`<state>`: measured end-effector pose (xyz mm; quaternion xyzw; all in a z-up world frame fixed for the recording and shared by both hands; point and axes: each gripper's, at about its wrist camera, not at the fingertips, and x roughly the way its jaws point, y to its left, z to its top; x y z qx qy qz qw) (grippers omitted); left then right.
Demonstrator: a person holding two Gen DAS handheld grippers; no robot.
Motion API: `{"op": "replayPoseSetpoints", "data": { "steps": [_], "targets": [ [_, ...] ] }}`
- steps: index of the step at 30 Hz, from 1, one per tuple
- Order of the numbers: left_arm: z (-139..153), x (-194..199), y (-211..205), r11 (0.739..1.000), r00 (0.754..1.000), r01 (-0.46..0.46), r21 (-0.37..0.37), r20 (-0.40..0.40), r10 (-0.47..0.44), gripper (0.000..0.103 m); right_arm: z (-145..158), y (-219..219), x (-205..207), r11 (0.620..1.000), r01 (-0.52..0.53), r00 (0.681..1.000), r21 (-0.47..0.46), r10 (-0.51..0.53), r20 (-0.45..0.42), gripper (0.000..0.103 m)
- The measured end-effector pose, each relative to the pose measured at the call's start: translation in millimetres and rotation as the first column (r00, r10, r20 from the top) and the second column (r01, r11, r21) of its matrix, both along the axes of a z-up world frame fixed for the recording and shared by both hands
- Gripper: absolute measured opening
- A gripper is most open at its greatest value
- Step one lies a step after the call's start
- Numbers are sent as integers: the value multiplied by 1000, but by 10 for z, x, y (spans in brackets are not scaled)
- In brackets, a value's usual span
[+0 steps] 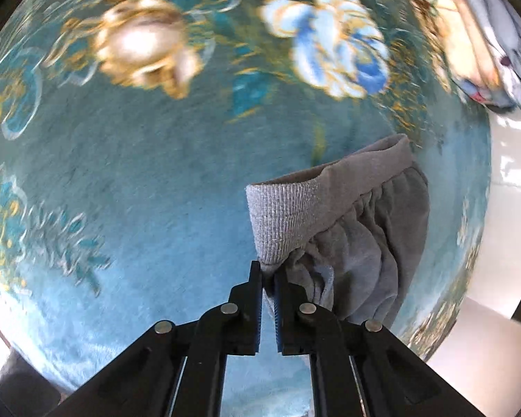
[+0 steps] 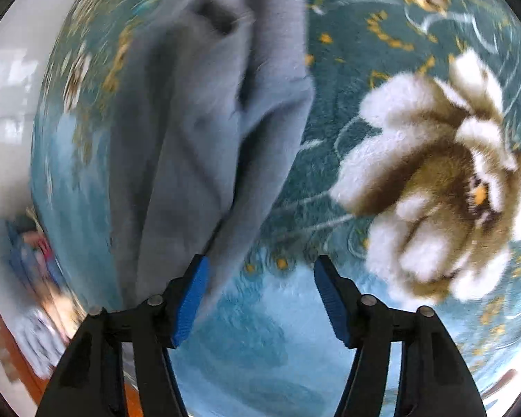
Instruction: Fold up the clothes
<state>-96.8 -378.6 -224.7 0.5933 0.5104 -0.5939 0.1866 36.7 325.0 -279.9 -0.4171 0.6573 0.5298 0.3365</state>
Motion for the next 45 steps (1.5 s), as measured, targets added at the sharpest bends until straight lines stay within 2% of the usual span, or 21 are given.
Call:
{"op": "replayPoseSetpoints", "data": {
  "steps": [1, 2, 3, 4, 6, 9, 12, 17, 21, 24, 29, 32, 34, 36, 37, 38, 39, 42, 43, 45],
  "targets": [
    [28, 24, 2, 1000, 1000, 6, -3, -1, -6, 6, -19, 14, -11, 1000, 27, 1000, -12, -27, -5, 55],
    [69, 32, 16, 1000, 1000, 19, -10, -6, -19, 6, -28, 26, -30, 999, 45, 999, -19, -45, -12, 42],
    [98, 10, 31, 999, 999, 30, -13, -11, -30, 6, -34, 35, -56, 998, 51, 999, -24, -51, -12, 15],
    [122, -26, 48, 999, 999, 41, -14, -17, -41, 6, -12, 38, -83, 999, 45, 999, -17, -45, -15, 5],
    [193, -75, 57, 998, 998, 63, -16, -30, -63, 6, 52, 38, -135, 1000, 27, 999, 4, -27, -24, 3],
    [352, -48, -15, 994, 994, 100, -30, -48, -102, 6, 332, 13, -120, 998, -23, 997, 66, 28, -77, 2],
    [450, 98, -168, 988, 989, 137, -65, -42, -140, 6, 627, -119, 84, 992, -74, 993, 100, 82, -82, 2],
    [323, 568, -494, 980, 985, 167, -106, 71, -160, 7, 809, -591, 589, 983, -149, 987, 103, 155, -45, 2],
    [183, 782, -569, 986, 986, 141, -86, 97, -133, 7, 924, -630, 567, 975, -182, 980, 127, 190, -59, 2],
    [194, 727, -526, 978, 980, 182, -104, 96, -172, 7, 1164, -420, 199, 971, -163, 971, 176, 190, -148, 2],
    [247, 667, -542, 980, 984, 177, -95, 53, -172, 7, 1636, 235, -921, 937, -210, 936, 279, 275, -218, 2],
    [258, 686, -533, 982, 986, 166, -88, 44, -162, 7, 1840, 514, -1659, 883, -297, 916, 363, 371, -153, 2],
    [229, 718, -519, 985, 987, 153, -81, 56, -149, 7, 1785, 554, -2146, 859, -346, 907, 376, 410, -101, 5],
    [194, 773, -519, 989, 990, 131, -69, 67, -127, 8, 1646, 558, -2422, 849, -378, 899, 370, 432, -74, 8],
    [178, 812, -527, 992, 991, 114, -59, 71, -110, 8, 1590, 553, -2501, 845, -387, 897, 369, 438, -63, 13],
    [165, 836, -534, 993, 992, 104, -52, 74, -100, 9, 1565, 530, -2521, 838, -397, 890, 374, 452, -66, 24],
    [153, 852, -540, 994, 993, 96, -47, 76, -92, 9, 1550, 500, -2527, 829, -409, 880, 381, 469, -75, 31],
    [121, 879, -556, 996, 993, 83, -44, 86, -79, 10, 1592, 513, -2257, 817, -402, 859, 414, 493, -140, 31],
    [110, 886, -555, 996, 993, 79, -43, 90, -75, 10, 1578, 537, -2138, 818, -395, 863, 419, 487, -137, 32],
    [87, 886, -530, 996, 992, 73, -44, 103, -68, 10, 1437, 606, -1714, 838, -382, 893, 389, 443, -79, 34]
  ]
}}
